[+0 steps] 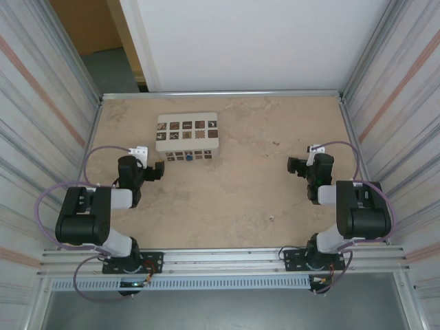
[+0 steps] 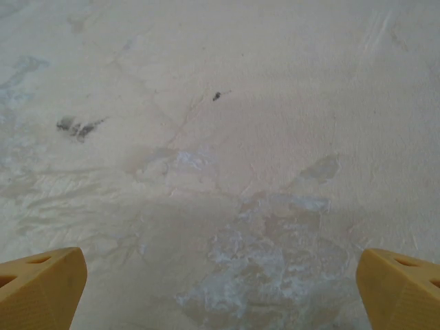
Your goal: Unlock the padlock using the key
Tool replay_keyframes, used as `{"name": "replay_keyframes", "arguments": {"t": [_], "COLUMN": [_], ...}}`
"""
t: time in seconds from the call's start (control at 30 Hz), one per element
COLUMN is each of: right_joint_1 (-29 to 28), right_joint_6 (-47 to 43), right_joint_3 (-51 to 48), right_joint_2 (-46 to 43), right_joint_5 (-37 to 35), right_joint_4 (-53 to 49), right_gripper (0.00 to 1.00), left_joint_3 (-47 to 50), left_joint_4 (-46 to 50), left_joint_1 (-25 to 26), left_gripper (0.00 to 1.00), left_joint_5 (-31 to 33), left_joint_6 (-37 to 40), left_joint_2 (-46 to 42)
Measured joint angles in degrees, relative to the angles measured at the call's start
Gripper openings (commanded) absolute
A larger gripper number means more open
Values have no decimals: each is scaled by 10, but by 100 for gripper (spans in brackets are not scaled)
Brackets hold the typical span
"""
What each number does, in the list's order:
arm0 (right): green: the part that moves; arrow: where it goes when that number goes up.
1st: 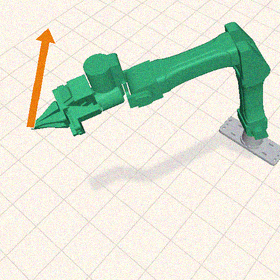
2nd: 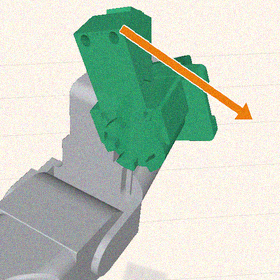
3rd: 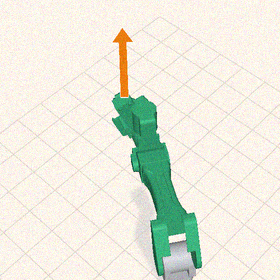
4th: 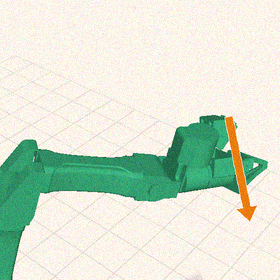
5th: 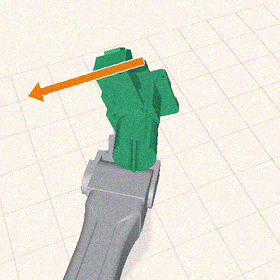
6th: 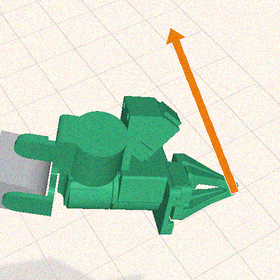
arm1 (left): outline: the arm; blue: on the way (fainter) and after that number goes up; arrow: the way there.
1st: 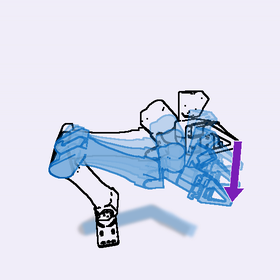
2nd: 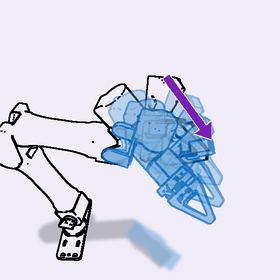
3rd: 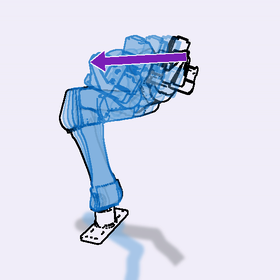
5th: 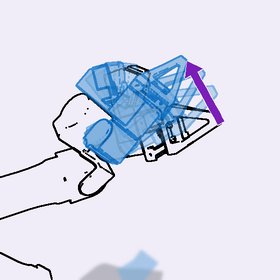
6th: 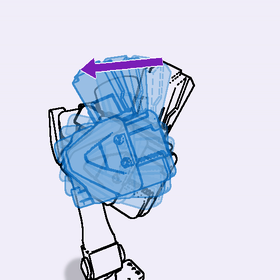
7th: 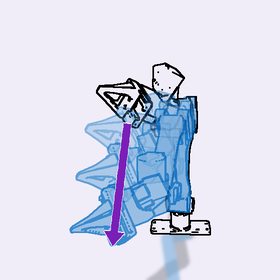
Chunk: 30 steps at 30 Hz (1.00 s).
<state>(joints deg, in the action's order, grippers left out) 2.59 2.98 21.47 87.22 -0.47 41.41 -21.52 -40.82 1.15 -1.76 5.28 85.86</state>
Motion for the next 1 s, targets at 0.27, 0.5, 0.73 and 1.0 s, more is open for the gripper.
{"name": "replay_keyframes", "arguments": {"t": [0.27, 0.5, 0.73, 1.0], "right_joint_1": [0, -1, -1, -1], "right_joint_6": [7, 11, 11, 11], "right_joint_3": [2, 2, 5, 5], "right_joint_2": [2, 3, 6, 6], "right_joint_5": [-7, -13, -12, -12], "right_joint_4": [21, 30, 35, 36], "right_gripper": [99, 99, 99, 99], "left_joint_3": [-4, -8, -9, -9], "left_joint_4": [-19, -28, -28, -28], "left_joint_1": [1, 1, 1, 1], "left_gripper": [99, 99, 99, 99], "left_joint_5": [4, 4, 5, 5], "left_joint_6": [-6, -6, -8, -8], "left_joint_2": [2, 2, 2, 3]}}
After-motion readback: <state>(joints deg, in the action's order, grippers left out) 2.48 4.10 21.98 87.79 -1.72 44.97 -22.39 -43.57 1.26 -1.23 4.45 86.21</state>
